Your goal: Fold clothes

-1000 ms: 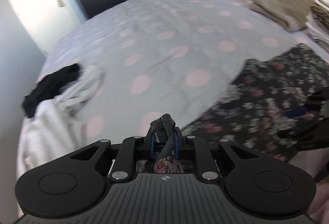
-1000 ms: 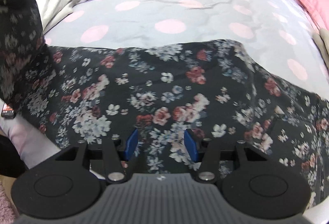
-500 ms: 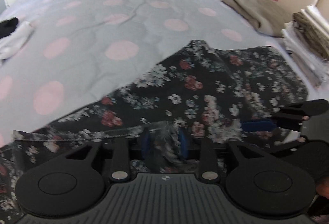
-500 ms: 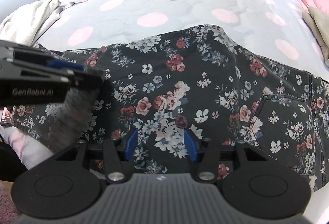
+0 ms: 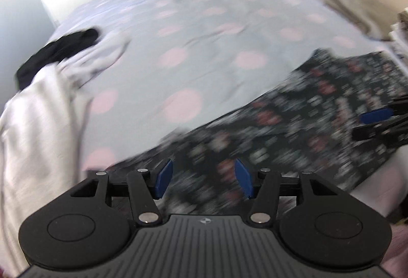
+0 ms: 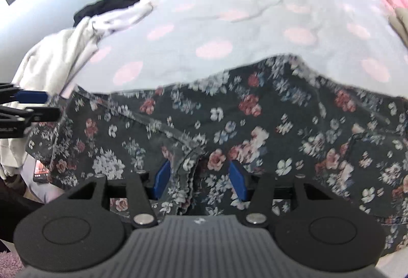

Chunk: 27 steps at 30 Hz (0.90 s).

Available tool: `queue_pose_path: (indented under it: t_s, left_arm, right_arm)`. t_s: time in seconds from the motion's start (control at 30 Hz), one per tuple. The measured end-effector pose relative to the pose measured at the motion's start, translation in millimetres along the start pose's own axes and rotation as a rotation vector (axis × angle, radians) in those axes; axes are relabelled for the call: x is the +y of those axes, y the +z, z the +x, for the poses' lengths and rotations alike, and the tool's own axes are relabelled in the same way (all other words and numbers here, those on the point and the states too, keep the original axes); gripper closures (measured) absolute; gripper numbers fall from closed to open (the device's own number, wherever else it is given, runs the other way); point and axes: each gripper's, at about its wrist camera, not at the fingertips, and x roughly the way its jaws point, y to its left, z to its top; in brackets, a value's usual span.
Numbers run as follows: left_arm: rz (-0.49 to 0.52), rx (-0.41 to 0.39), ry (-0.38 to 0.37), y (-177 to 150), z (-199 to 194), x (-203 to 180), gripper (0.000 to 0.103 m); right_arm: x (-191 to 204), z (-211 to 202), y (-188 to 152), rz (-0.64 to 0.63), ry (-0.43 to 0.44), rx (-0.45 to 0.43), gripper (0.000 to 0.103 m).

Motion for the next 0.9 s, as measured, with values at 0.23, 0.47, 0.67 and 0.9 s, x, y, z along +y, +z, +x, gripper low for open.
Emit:
queue_pose_path:
  t_s: [0.23,0.47,0.67,0.9]
  left_arm:
    - [-0.038,0.107,0.057,-40.7,22.8,33.6,0.051]
    - [0.113,0.161,0.178,-60.5,55.9,16.2,0.059]
    - [0.062,0.175,0.152,-58.9,58.5,22.4,0.086]
    - [-0.039,0.083,0.133,-44.4,24.0,31.5,0.098]
  right_arm:
    - [4.6,37.7,0.0,0.035,0.025,0.088,0.052]
    - [15.1,51.9,7.5,0.023,0.013,0.080,0.087]
    - [19.1,8.9,21.6,-0.035,-0.030,-0.146,0.088]
    - [-9.1,29.1,35.9,0.089,-0.023,-0.049,0.088]
